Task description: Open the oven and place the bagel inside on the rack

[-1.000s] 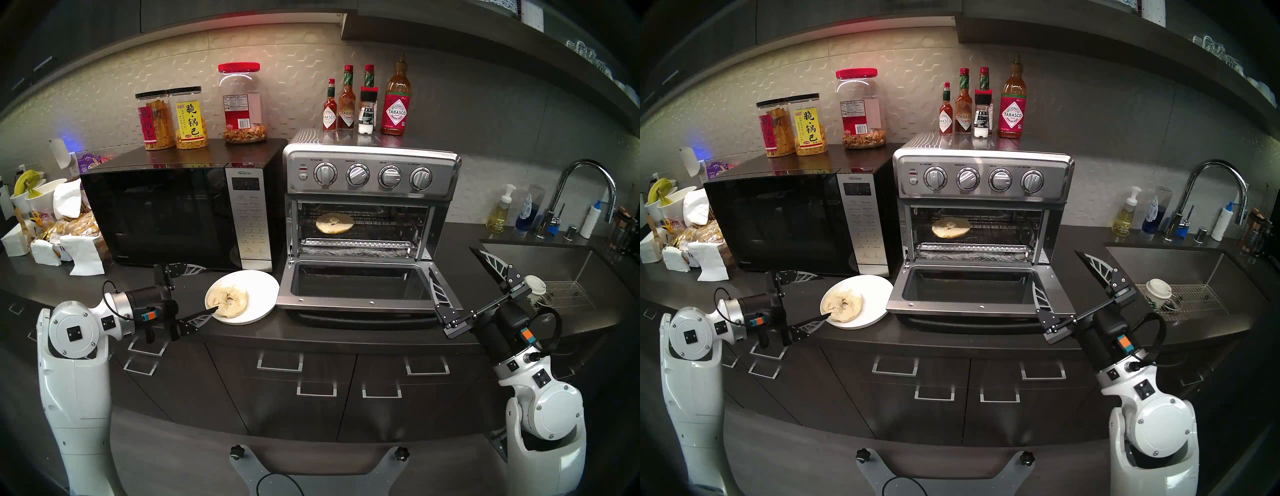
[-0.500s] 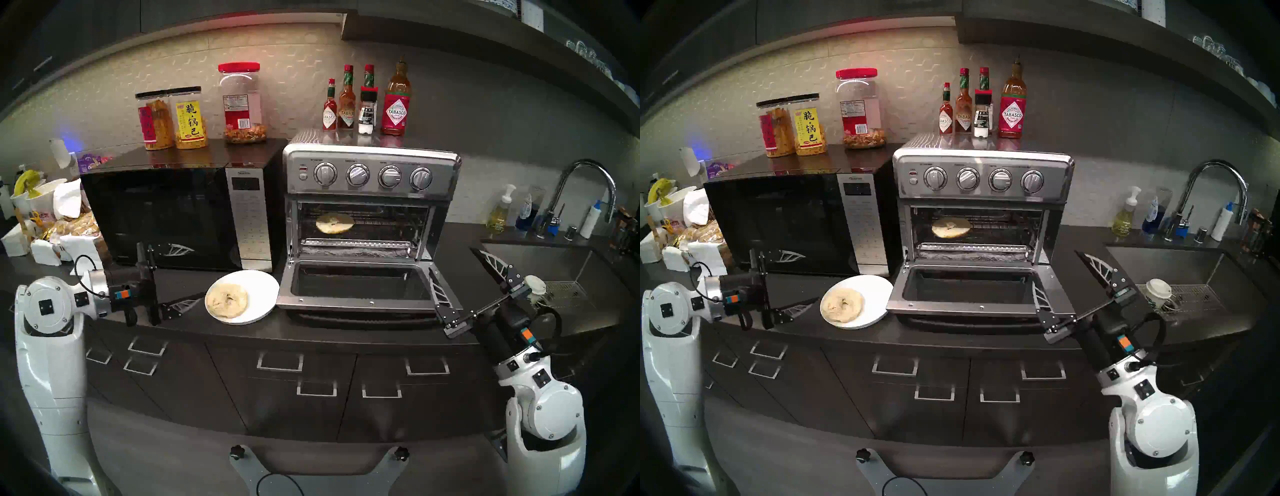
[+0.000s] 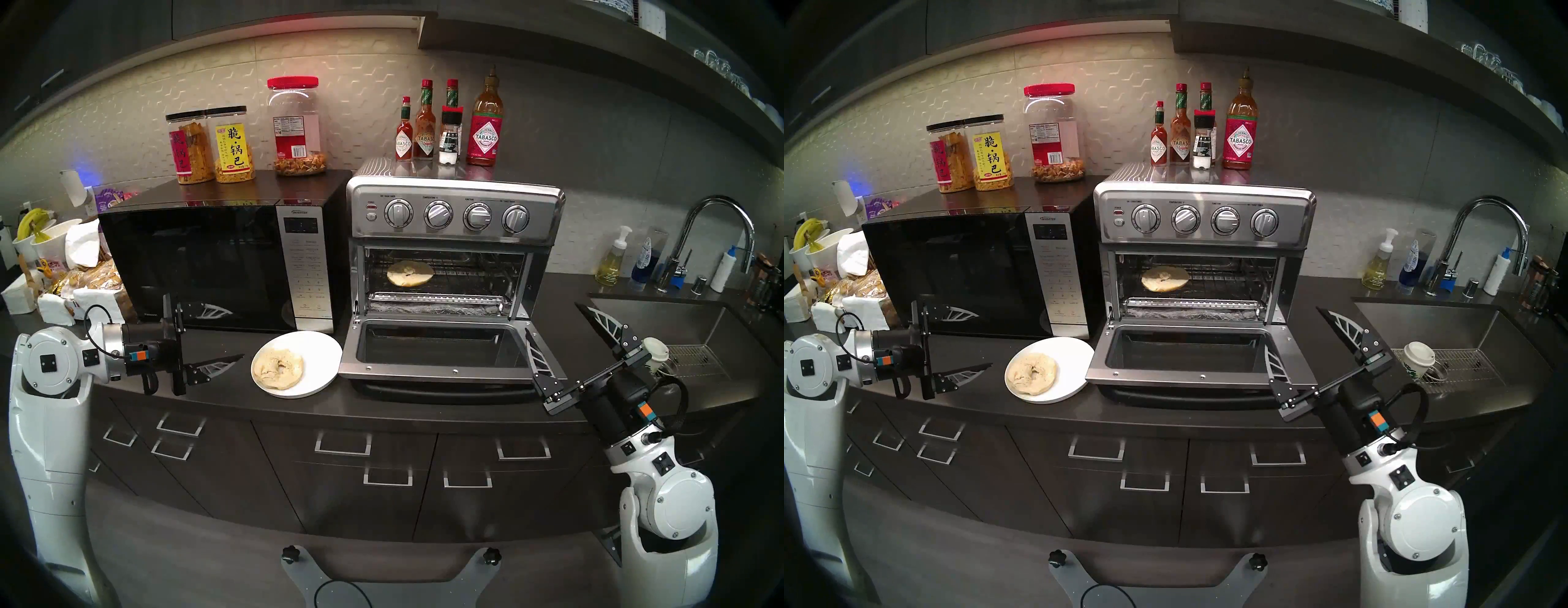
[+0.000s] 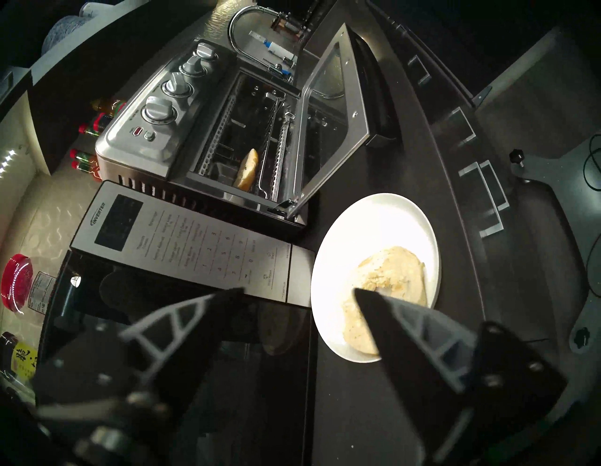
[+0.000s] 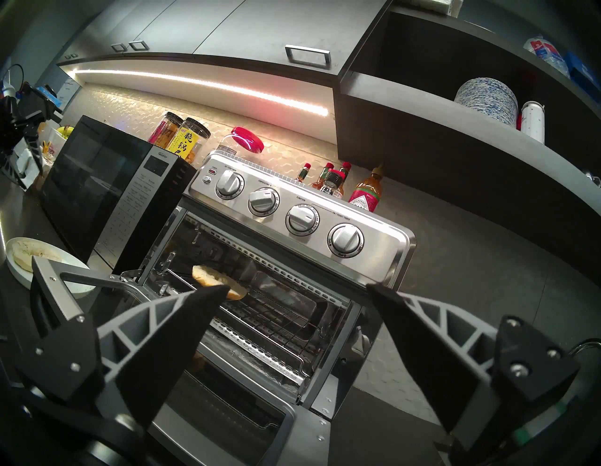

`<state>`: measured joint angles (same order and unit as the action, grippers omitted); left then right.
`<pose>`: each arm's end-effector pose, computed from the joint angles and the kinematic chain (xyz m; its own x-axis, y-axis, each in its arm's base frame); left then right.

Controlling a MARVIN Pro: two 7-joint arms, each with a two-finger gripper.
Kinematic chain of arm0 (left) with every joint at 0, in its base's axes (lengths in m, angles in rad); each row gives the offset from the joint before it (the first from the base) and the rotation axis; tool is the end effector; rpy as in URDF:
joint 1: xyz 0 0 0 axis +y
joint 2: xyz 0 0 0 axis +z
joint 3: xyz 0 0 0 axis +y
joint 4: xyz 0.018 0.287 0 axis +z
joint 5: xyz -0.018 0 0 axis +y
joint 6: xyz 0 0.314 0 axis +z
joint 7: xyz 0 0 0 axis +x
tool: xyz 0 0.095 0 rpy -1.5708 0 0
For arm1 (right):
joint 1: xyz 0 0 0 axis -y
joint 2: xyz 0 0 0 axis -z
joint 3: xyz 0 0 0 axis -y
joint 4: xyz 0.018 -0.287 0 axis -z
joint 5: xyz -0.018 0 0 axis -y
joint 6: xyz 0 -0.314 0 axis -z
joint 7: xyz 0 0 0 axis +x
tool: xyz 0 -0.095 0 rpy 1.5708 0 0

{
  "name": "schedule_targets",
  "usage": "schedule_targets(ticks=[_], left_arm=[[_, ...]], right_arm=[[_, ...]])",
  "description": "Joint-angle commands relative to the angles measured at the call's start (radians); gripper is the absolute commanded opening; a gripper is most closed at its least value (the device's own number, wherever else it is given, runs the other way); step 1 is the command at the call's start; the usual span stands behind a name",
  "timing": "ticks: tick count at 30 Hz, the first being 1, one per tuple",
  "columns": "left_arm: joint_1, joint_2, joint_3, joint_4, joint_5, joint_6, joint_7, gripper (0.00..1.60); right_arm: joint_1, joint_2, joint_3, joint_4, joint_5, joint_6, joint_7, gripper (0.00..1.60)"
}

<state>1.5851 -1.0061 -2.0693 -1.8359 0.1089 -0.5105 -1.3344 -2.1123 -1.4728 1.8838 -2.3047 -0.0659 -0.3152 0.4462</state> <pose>0.3448 0.1858 -0.1433 -0.5630 -0.7320 0.3837 -0.5300 -0.0364 -0.8472 0.2558 -0.0557 -0.1683 -0.4508 0.3731 0.8109 0.1678 -0.8568 0.4876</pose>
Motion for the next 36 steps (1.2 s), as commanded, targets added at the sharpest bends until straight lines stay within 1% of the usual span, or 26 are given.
schedule_targets(ticks=[1, 3, 5, 7, 8, 10, 13, 19, 20, 21, 23, 24, 25, 28, 31, 32, 36], left_arm=[[-0.027, 0.078, 0.051, 0.009, -0.008, -0.022, -0.057, 0.68], [-0.03, 0.095, 0.067, 0.011, 0.003, -0.03, -0.048, 0.69], [-0.032, 0.105, 0.08, 0.016, 0.008, -0.032, -0.039, 0.74], [-0.03, 0.118, 0.093, 0.025, 0.014, -0.04, -0.028, 0.95], [-0.03, 0.118, 0.093, 0.025, 0.014, -0.04, -0.028, 0.95], [-0.023, 0.133, 0.104, 0.027, 0.027, -0.054, -0.021, 1.05], [-0.015, 0.146, 0.112, 0.027, 0.031, -0.059, -0.009, 1.6], [0.004, 0.171, 0.12, 0.031, 0.029, -0.066, 0.011, 1.59], [0.006, 0.174, 0.122, 0.033, 0.029, -0.068, 0.015, 1.4], [0.006, 0.179, 0.127, 0.037, 0.033, -0.071, 0.017, 1.32], [0.007, 0.186, 0.133, 0.046, 0.034, -0.076, 0.024, 1.25], [0.006, 0.19, 0.137, 0.051, 0.034, -0.079, 0.028, 1.15], [0.005, 0.194, 0.141, 0.054, 0.034, -0.08, 0.031, 0.8], [0.002, 0.206, 0.149, 0.061, 0.031, -0.083, 0.038, 0.78], [-0.013, 0.233, 0.175, 0.075, 0.026, -0.087, 0.035, 0.72], [-0.013, 0.233, 0.175, 0.075, 0.026, -0.087, 0.035, 0.72], [-0.031, 0.253, 0.213, 0.09, 0.022, -0.09, 0.041, 0.74]], right_arm=[[0.002, 0.002, -0.001, -0.022, 0.005, -0.005, 0.002, 1.6], [0.002, 0.002, -0.001, -0.022, 0.005, -0.005, 0.002, 1.6], [0.002, 0.002, -0.001, -0.022, 0.005, -0.005, 0.002, 1.6], [0.002, 0.002, -0.001, -0.022, 0.005, -0.005, 0.002, 1.6], [0.002, 0.002, -0.001, -0.022, 0.005, -0.005, 0.002, 1.6], [0.002, 0.002, -0.001, -0.022, 0.005, -0.005, 0.002, 1.6], [0.002, 0.002, -0.001, -0.022, 0.005, -0.005, 0.002, 1.6], [0.002, 0.002, -0.001, -0.022, 0.005, -0.005, 0.002, 1.6], [0.002, 0.002, -0.001, -0.022, 0.005, -0.005, 0.002, 1.6], [0.002, 0.002, -0.001, -0.022, 0.005, -0.005, 0.002, 1.6], [0.002, 0.002, -0.001, -0.022, 0.005, -0.005, 0.002, 1.6], [0.002, 0.002, -0.001, -0.022, 0.005, -0.005, 0.002, 1.6], [0.002, 0.002, -0.001, -0.022, 0.005, -0.005, 0.002, 1.6], [0.002, 0.002, -0.001, -0.022, 0.005, -0.005, 0.002, 1.6], [0.002, 0.002, -0.001, -0.022, 0.005, -0.005, 0.002, 1.6], [0.002, 0.002, -0.001, -0.022, 0.005, -0.005, 0.002, 1.6], [0.002, 0.002, -0.001, -0.022, 0.005, -0.005, 0.002, 1.6]])
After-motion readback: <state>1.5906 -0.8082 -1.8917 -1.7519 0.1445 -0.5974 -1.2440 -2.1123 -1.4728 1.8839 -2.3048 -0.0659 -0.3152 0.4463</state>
